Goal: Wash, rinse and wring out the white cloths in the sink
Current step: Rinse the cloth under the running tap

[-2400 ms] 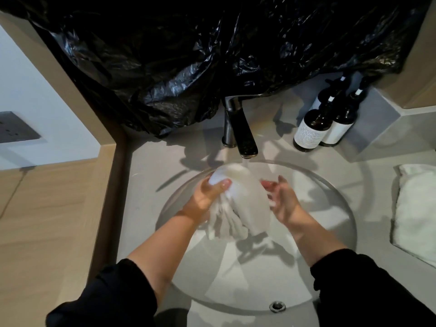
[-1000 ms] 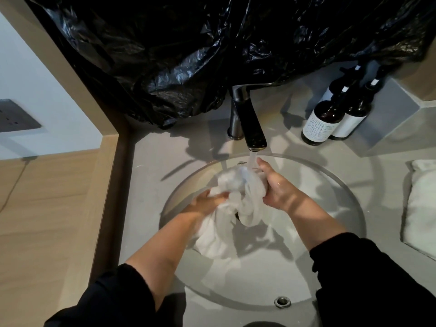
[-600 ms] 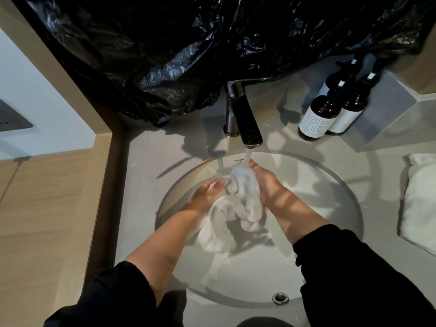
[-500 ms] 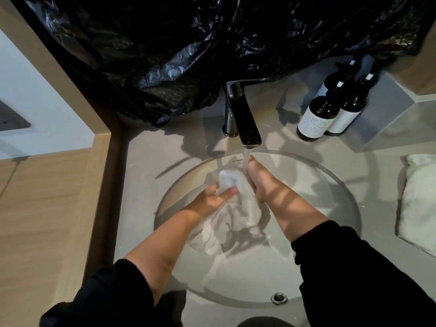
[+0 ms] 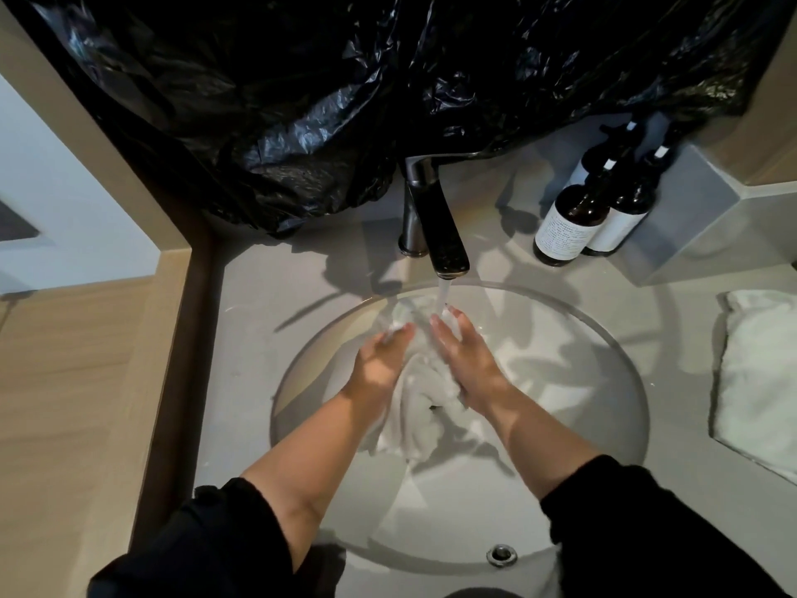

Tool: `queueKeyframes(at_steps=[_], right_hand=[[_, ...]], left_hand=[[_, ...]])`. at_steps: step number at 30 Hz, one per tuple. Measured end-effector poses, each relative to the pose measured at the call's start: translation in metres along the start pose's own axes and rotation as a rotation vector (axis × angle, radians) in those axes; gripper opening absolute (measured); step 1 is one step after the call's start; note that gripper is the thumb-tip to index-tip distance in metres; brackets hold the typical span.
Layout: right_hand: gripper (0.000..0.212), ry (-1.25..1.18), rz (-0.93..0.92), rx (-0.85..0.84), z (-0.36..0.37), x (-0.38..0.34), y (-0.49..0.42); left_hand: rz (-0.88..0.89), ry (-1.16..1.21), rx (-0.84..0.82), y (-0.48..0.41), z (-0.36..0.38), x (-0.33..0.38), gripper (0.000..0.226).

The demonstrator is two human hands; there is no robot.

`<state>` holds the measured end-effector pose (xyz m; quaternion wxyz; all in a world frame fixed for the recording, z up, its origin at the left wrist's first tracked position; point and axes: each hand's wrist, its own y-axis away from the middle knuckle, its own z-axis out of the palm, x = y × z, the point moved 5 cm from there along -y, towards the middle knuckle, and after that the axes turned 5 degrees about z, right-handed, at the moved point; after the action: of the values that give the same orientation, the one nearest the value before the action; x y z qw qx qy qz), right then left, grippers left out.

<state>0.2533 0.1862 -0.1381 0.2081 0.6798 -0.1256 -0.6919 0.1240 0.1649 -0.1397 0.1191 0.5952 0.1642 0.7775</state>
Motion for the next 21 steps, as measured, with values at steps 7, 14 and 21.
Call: queueKeyframes(at_steps=[7,14,21], right_hand=[[0.056,-0.147,0.372,0.216,-0.006,0.018,-0.028],[0.054,0.277,-0.095,0.198,0.000,0.000,-0.005],[0.064,0.126,0.189,0.310,-0.041,0.006,-0.033]], left_hand=[[0.033,-0.176,-0.031,-0.005,-0.001,0.012,0.018],[-0.229,0.093,-0.057,-0.022,0.014,-0.008,0.034],[-0.209,-0.016,-0.054,-0.030,0.031,0.003,0.025]])
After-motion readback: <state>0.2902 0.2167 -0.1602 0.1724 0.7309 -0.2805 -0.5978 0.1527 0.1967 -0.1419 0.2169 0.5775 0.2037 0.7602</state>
